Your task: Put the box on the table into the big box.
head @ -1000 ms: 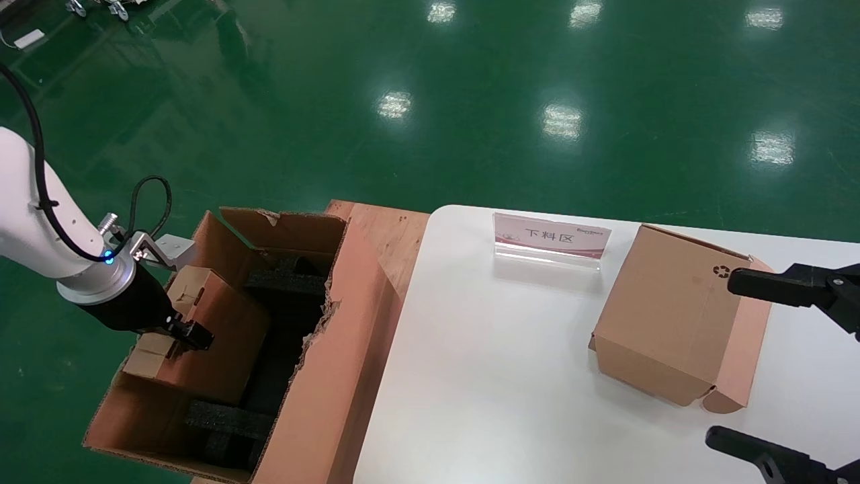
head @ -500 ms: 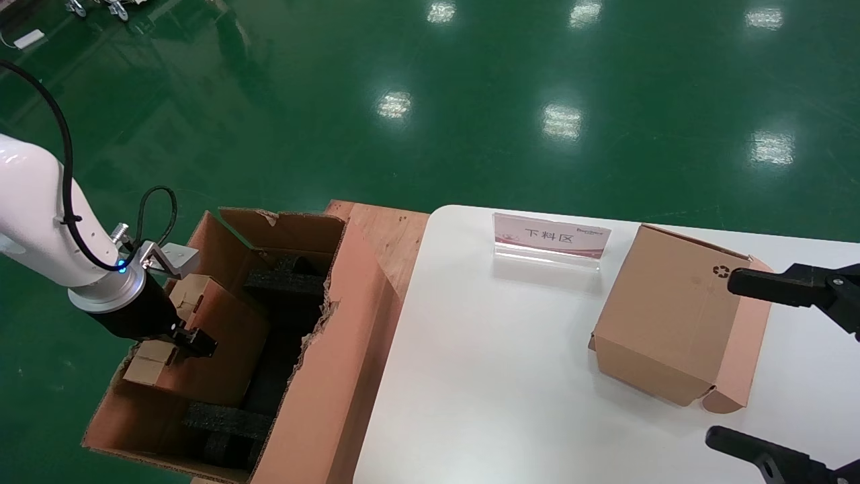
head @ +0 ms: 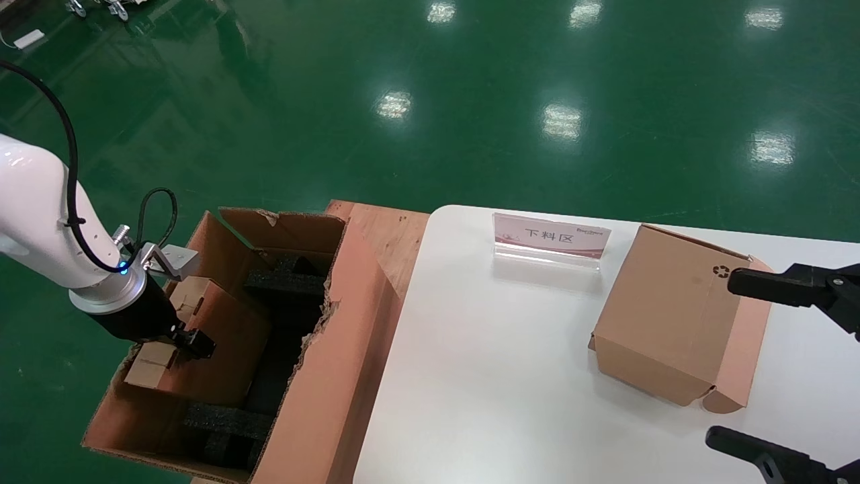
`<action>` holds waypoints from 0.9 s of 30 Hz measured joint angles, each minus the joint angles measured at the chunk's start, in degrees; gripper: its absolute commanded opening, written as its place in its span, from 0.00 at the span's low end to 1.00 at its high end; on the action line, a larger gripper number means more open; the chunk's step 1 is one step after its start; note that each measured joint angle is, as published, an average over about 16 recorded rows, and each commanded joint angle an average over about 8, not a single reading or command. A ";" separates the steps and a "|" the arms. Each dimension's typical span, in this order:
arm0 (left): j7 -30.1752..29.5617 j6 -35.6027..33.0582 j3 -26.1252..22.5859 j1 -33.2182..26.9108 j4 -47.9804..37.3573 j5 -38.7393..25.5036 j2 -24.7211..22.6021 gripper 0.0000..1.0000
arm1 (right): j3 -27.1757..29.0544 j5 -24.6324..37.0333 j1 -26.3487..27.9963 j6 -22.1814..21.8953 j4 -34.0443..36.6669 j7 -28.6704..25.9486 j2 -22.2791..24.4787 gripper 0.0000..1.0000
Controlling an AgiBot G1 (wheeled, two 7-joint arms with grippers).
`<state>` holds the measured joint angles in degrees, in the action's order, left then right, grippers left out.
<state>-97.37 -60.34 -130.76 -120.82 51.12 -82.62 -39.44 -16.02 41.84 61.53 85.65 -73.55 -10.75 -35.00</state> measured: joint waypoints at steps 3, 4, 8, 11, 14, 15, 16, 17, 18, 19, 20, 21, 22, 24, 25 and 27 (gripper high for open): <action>-0.03 0.02 0.00 0.03 0.00 -0.01 -0.02 1.00 | 0.00 0.00 0.00 0.00 0.00 0.00 0.00 1.00; -0.04 0.02 0.00 0.04 0.00 -0.01 -0.02 1.00 | 0.00 0.00 0.00 0.00 0.00 0.00 0.00 1.00; -0.06 0.03 -0.01 0.06 0.01 -0.02 -0.03 1.00 | 0.00 -0.01 0.00 -0.01 0.00 0.00 0.00 1.00; -0.06 0.02 -0.01 0.08 0.00 -0.03 -0.03 1.00 | 0.00 -0.01 -0.01 -0.01 0.01 0.00 0.00 1.00; -0.06 0.00 -0.02 0.07 -0.01 -0.03 -0.03 1.00 | 0.00 -0.01 0.00 -0.01 0.01 0.00 0.00 1.00; -0.06 0.00 -0.02 0.07 -0.01 -0.03 -0.02 1.00 | 0.00 -0.01 0.00 -0.01 0.01 0.00 0.00 1.00; -0.06 -0.01 -0.02 0.07 -0.02 -0.03 -0.02 1.00 | 0.00 -0.01 0.00 -0.01 0.01 0.00 0.00 1.00; -0.06 -0.01 -0.02 0.07 -0.02 -0.03 -0.02 1.00 | 0.00 -0.01 0.00 -0.01 0.01 0.00 0.00 1.00; -0.06 -0.02 -0.02 0.07 -0.02 -0.03 -0.02 1.00 | 0.00 -0.01 0.00 -0.01 0.01 0.00 0.00 1.00; -0.06 -0.02 -0.02 0.07 -0.02 -0.03 -0.02 1.00 | 0.00 -0.01 0.00 -0.01 0.01 0.00 0.00 1.00; -0.05 -0.03 -0.02 0.06 -0.03 -0.03 -0.02 1.00 | 0.00 -0.01 0.00 -0.01 0.01 0.00 0.00 1.00; -0.05 -0.03 -0.02 0.06 -0.03 -0.03 -0.01 1.00 | 0.00 -0.01 0.00 -0.01 0.00 0.00 0.00 1.00; -0.05 -0.03 -0.01 0.05 -0.03 -0.03 -0.01 1.00 | 0.00 -0.01 0.00 -0.01 0.00 0.00 0.00 1.00; -0.04 -0.04 0.00 0.03 -0.03 -0.02 -0.01 1.00 | 0.00 0.00 0.00 -0.01 0.00 0.00 0.00 1.00; -0.03 -0.05 0.01 0.01 -0.02 -0.01 0.00 1.00 | 0.00 0.00 0.00 -0.01 0.00 0.00 0.00 1.00; 0.02 -0.08 0.05 -0.05 0.00 0.02 0.04 1.00 | 0.00 0.00 0.00 0.00 0.00 0.00 0.00 1.00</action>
<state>-97.35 -60.42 -130.71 -120.87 51.12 -82.59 -39.40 -16.02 41.83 61.53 85.64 -73.54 -10.75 -34.99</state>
